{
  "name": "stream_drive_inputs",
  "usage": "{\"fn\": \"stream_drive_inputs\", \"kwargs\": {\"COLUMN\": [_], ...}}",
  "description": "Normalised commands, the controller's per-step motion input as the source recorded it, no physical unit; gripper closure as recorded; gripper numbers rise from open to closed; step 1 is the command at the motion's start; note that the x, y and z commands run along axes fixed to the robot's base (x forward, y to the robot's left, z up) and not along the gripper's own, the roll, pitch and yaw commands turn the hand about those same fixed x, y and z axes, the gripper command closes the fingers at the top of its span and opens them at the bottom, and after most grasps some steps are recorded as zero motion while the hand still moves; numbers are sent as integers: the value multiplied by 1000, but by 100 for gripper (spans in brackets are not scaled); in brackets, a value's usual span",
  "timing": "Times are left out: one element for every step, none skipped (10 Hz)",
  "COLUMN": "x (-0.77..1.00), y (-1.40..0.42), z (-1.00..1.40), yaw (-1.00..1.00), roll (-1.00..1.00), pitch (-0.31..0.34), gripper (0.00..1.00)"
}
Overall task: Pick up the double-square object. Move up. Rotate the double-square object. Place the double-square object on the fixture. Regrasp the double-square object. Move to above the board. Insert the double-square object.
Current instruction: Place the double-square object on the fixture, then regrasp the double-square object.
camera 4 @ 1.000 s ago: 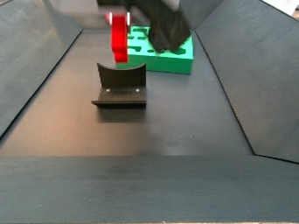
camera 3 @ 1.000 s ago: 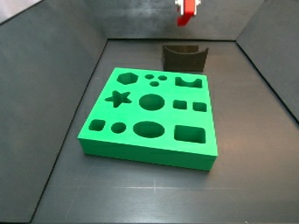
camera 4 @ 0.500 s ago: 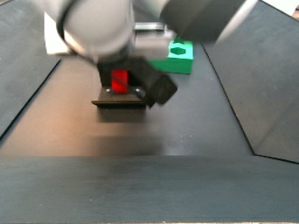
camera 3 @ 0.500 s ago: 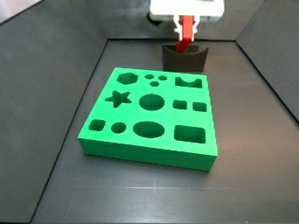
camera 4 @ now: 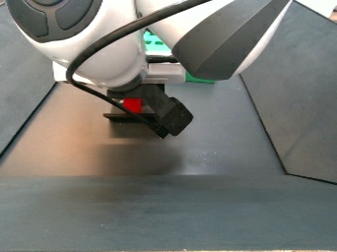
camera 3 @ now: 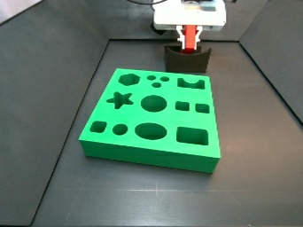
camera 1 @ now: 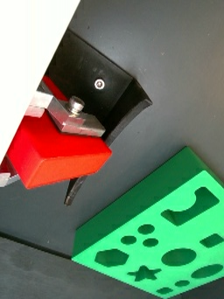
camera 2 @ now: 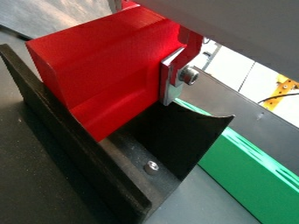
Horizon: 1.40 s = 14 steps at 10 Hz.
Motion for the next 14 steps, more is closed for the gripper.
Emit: {"fn": "stream_drive_inputs", "kwargs": {"x": [48, 48, 0, 0, 0, -2, -12, -22, -35, -39, -39, -37, -34, -155], "y": [66, 66, -500, 0, 0, 1, 1, 2, 4, 5, 8, 9, 9, -797], "z": [-342, -342, -167, 0, 1000, 1000, 1000, 1000, 1000, 875, 682, 489, 226, 763], "yaw": [-44, -33, 0, 0, 27, 29, 30, 26, 22, 18, 15, 15, 14, 45], "roll": [-81, -81, 0, 0, -64, -54, -37, -25, -12, -4, 1, 1, 7, 1000], "pitch": [-61, -61, 0, 0, 16, 15, 13, 11, 10, 10, 11, 17, 20, 54], "gripper": [100, 100, 100, 0, 0, 0, 0, 0, 0, 0, 0, 0, 0, 0]}}
